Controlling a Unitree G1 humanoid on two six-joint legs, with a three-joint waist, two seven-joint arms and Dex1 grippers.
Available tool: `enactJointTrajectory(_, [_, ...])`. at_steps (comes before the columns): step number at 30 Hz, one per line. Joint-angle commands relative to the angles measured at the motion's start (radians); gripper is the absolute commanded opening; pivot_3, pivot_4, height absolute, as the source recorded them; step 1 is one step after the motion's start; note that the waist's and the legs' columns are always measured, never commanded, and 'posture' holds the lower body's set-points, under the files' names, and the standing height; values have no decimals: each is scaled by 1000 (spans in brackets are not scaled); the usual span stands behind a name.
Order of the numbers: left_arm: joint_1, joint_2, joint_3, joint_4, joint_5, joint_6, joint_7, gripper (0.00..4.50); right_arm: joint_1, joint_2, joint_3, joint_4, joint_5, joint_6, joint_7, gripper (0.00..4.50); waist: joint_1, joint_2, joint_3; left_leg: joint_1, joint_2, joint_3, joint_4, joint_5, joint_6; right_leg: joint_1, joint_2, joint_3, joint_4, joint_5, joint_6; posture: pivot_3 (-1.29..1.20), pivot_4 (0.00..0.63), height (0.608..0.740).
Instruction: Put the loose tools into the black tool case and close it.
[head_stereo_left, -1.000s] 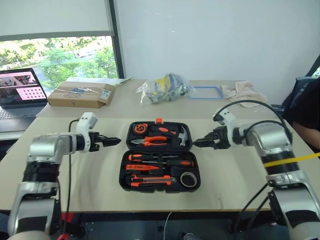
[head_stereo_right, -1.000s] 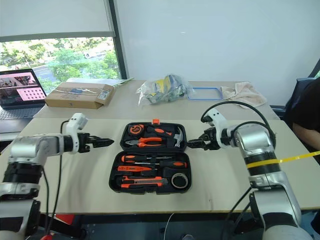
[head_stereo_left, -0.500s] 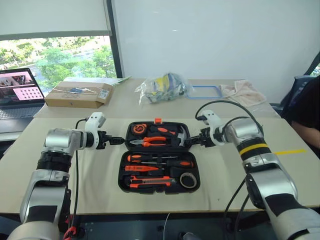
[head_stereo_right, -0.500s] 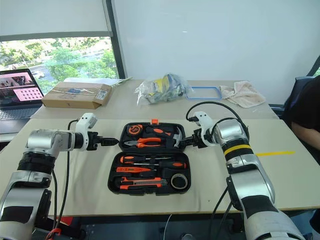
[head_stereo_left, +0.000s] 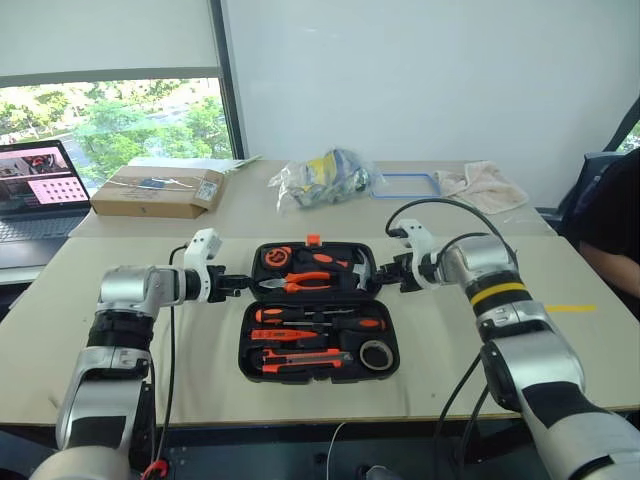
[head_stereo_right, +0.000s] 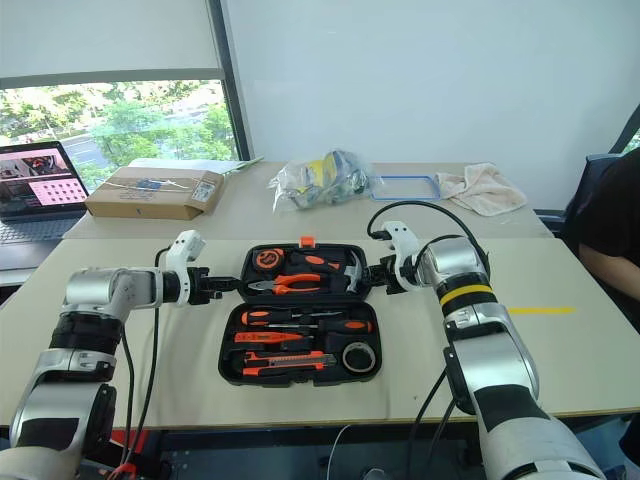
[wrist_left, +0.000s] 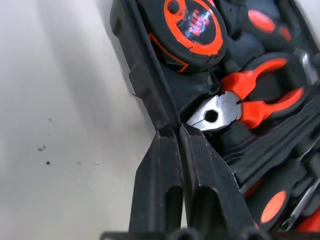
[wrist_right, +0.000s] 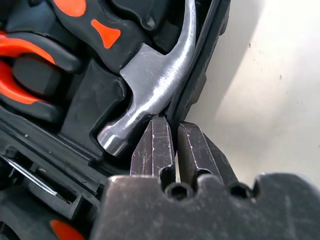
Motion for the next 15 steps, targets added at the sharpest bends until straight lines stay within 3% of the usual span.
enactJointTrajectory(1, [89,-30,79,-118,-33,-204,-1,19,60,-27,-23,-137,-17,-296,15,0,-2,0,0,0,0,0,0,0,0,0,0,0,-1,0,0,0,150,740])
enactJointTrajectory(5, [190,-40,84,-200,-14,-432,-38,19,140,-42,-45,-198,-17,-544,45,0,-1,0,0,-2,0,0,-1,0,-1,-3,0,0,-1,0,0,0,150,740])
enactJointTrajectory(9, [335,-10,38,-262,116,-902,-104,19,308,-106,-31,-263,-83,-1045,86,0,1,0,0,-4,-1,0,-5,0,-1,-5,0,-1,-3,0,0,0,150,740])
enactJointTrajectory(11, [366,1,31,-254,137,-1028,-132,19,355,-136,-6,-260,-120,-1197,98,0,2,0,0,-3,-1,1,-8,0,-1,-6,-1,-1,-4,0,0,0,150,740])
enactJointTrajectory(15, [490,102,-58,-182,305,-1445,-209,19,464,-196,32,-231,-214,-1493,68,0,-5,0,0,-1,0,3,-12,0,-1,-5,0,-1,-8,0,-1,0,150,740])
